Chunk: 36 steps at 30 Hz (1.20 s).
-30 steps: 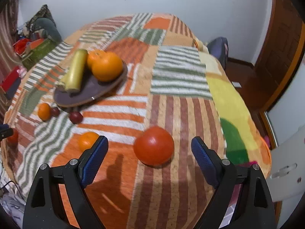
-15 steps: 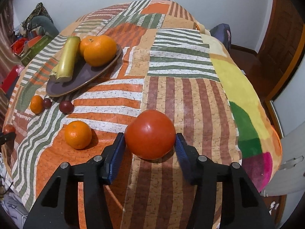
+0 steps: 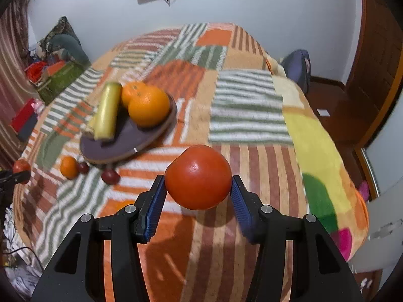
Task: Organize fruits
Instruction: 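Set the tomato on the plate with right tool while left tool sets its tomato there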
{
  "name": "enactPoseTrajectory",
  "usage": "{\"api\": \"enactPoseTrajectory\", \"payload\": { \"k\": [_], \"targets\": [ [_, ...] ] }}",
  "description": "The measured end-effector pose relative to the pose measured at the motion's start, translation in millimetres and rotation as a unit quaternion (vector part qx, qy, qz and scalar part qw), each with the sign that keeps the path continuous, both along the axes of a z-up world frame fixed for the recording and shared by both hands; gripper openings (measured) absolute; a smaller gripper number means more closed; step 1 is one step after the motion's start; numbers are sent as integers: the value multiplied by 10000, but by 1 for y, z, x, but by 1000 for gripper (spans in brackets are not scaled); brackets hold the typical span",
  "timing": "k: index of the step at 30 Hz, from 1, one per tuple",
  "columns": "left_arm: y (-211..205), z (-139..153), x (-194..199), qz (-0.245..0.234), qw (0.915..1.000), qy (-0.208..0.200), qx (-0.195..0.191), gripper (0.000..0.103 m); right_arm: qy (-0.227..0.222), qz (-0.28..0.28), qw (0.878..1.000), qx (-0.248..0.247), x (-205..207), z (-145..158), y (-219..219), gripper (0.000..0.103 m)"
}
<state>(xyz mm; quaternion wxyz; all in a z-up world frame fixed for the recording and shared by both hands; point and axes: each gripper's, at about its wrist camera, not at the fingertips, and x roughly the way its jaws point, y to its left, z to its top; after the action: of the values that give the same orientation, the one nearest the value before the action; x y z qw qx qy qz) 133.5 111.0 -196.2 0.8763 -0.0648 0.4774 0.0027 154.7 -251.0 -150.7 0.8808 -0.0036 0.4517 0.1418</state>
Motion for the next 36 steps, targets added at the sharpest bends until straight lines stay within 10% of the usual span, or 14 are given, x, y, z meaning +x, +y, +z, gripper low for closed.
{"api": "enactPoseTrajectory", "payload": {
  "k": [12, 36],
  "targets": [
    [-51, 29, 55, -708, 9967, -401, -30, 46, -376, 457, 9981, 194, 27, 22, 32, 48],
    [-99, -22, 124, -1365, 9901, 245, -219, 46, 220, 1395, 9898, 177, 58, -25, 99, 48]
  ]
}}
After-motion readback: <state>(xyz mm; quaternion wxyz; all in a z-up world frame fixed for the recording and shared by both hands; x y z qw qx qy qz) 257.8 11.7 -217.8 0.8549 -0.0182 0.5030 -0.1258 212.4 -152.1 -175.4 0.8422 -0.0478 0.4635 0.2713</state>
